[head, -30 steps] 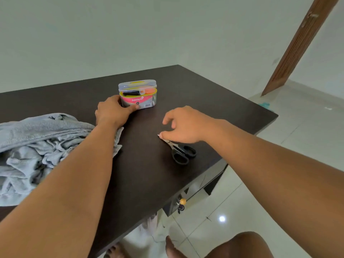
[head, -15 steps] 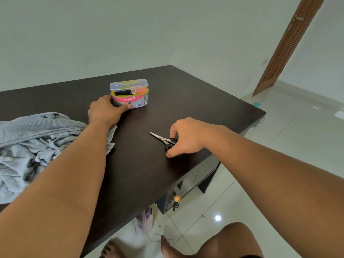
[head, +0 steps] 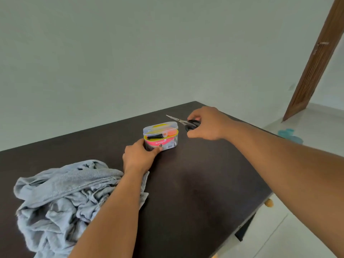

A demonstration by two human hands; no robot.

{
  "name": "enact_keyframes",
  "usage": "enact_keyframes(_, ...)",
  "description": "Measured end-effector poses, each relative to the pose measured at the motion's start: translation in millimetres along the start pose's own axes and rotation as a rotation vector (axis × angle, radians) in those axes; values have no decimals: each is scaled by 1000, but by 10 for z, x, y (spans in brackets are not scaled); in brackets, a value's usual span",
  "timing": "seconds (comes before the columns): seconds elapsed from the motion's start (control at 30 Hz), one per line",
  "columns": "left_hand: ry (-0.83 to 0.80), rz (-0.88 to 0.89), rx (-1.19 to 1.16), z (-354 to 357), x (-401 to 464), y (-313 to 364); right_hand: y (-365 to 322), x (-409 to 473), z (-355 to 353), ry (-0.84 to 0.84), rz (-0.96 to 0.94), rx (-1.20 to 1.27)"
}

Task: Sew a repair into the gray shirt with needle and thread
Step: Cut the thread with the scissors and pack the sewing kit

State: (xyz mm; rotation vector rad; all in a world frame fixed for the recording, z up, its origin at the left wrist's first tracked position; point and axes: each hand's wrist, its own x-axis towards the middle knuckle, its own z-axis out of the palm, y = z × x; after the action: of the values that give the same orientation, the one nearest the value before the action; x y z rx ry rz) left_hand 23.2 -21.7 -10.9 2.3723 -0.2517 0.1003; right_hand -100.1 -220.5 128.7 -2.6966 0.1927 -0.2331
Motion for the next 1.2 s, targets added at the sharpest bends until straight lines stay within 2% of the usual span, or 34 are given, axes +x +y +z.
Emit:
enact_keyframes(0.27,20,-23,-1,133,21,-61,-202,697,184,-212,-136,-113)
enact_keyframes(0.57,13,-24,26,234,21,-89,-203,961,441,-395,-239,-196)
enact_keyframes(0.77,19,-45,6,273,49,-114,-150,947,493,-322,-303,-338)
enact_keyframes(1.0,28,-39,-2,266,50,-108,-99,860,665,-233,-351,-352)
enact_keyframes(1.2,35,-15,-9,263,28,-105,-78,737,804,-139,-390,-499)
